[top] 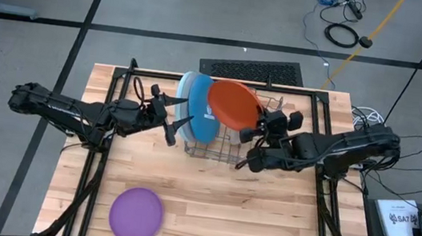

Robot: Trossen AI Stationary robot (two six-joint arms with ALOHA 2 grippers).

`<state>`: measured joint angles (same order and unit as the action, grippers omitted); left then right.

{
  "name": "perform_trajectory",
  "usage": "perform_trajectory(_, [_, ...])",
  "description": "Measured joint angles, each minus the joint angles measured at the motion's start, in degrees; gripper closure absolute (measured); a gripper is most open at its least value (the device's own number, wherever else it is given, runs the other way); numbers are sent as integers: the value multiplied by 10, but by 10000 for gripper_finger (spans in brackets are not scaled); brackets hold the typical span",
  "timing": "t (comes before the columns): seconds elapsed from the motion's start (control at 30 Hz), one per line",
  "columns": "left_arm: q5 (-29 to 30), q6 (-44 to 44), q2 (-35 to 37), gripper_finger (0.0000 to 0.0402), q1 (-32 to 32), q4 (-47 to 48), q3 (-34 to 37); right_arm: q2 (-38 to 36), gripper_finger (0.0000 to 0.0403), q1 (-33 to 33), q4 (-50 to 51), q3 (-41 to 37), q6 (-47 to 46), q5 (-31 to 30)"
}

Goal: Sort dishes
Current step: Put the orange plate into the dish rack

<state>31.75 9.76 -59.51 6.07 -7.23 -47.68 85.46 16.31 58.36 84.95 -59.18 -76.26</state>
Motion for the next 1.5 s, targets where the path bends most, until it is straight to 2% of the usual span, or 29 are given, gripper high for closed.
perform_trajectory(0.17, [0,0,0,136,0,1,0,30,396,-13,-77,0,28,1])
perform_trajectory(0.4, [-6,-2,0,136,0,5,0,56,396,-21,-130,0,45,-3])
perform_trajectory(0.53, [-55,-4,-5,136,-1,-8,1,63,396,-20,-127,0,48,0])
perform_trajectory(0.73, [-113,-31,-45,144,-11,-79,1,63,396,-20,-117,0,65,-7])
perform_trajectory(0.93, [-55,-88,-70,165,-43,-168,-30,67,396,-20,-113,0,96,-16])
perform_trajectory(1.07, [-19,-101,-69,178,-75,-154,-72,67,396,-17,-114,0,123,-38])
perform_trajectory(1.1, [-19,-79,-69,179,-83,-135,-83,67,396,-16,-115,0,132,-41])
perform_trajectory(1.23, [-57,103,-70,180,-104,-42,-122,67,396,-16,-114,0,167,-38])
perform_trajectory(1.33, [-82,221,-77,181,-114,-5,-138,67,396,-16,-114,0,183,-36])
perform_trajectory(1.5, [-116,332,-89,181,-129,28,-156,67,396,-16,-114,0,196,-33])
